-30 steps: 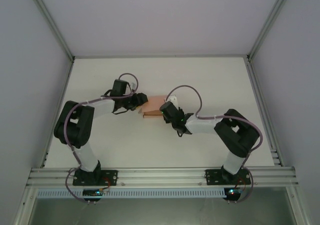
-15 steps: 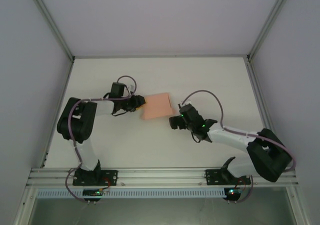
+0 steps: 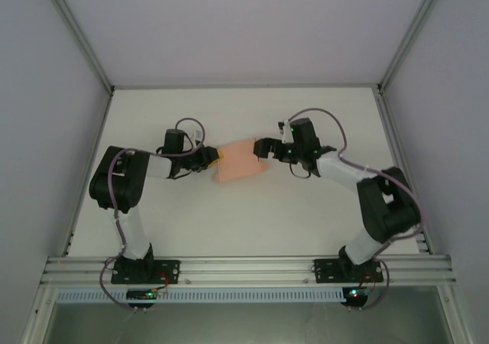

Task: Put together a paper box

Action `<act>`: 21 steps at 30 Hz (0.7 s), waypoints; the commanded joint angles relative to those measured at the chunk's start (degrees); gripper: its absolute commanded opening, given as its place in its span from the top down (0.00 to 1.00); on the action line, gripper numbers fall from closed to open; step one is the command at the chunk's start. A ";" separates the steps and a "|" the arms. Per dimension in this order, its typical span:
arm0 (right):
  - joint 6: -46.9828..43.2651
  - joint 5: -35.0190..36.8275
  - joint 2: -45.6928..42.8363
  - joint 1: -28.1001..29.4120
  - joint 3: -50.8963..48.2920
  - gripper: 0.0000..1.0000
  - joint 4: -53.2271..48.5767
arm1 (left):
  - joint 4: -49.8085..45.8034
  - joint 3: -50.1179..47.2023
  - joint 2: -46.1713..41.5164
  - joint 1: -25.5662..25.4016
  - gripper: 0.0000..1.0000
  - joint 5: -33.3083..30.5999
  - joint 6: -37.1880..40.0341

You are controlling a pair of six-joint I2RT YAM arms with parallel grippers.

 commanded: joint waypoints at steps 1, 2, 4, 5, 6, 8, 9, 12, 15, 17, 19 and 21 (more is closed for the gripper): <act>3.06 -9.18 5.76 -0.57 5.36 0.02 -3.10 | -7.26 -2.70 3.93 0.69 0.77 -3.63 1.28; 2.53 -9.60 7.32 -0.55 6.92 0.03 -4.17 | -7.35 -2.85 3.93 0.87 0.77 -3.52 1.42; 2.61 -10.63 10.40 -0.59 9.78 0.05 -6.12 | -7.39 -3.10 4.04 1.27 0.77 -3.24 1.90; 3.65 -11.36 11.89 -0.77 10.95 0.06 -6.50 | -7.30 -3.12 4.10 1.40 0.77 -3.11 2.11; 4.50 -12.39 13.39 -0.70 12.22 0.08 -7.46 | -7.35 -3.12 4.20 1.49 0.77 -3.08 2.44; 5.35 -14.46 16.35 -0.71 15.23 0.13 -7.79 | -7.04 -3.08 4.36 1.49 0.77 -2.82 3.08; 5.40 -15.46 17.50 -0.54 16.05 0.15 -7.54 | -6.89 -3.00 4.45 1.49 0.77 -2.83 3.10; 8.66 -19.82 19.28 0.13 16.79 0.26 -3.58 | -6.68 -2.88 4.41 1.52 0.76 -2.62 3.77; 11.41 -22.18 18.34 0.50 15.62 0.43 0.85 | -6.69 -2.36 4.23 1.54 0.73 -2.73 4.91; 11.73 -22.73 16.93 0.53 14.86 0.52 1.55 | -5.97 -2.05 3.56 1.49 0.71 -2.51 5.48; 11.25 -22.51 15.00 0.45 14.15 0.57 0.57 | -4.99 -1.60 1.84 1.43 0.70 -2.17 6.13; 11.15 -21.51 12.80 0.08 12.36 0.59 -0.36 | -4.33 -1.13 -1.13 1.18 0.61 -1.68 7.88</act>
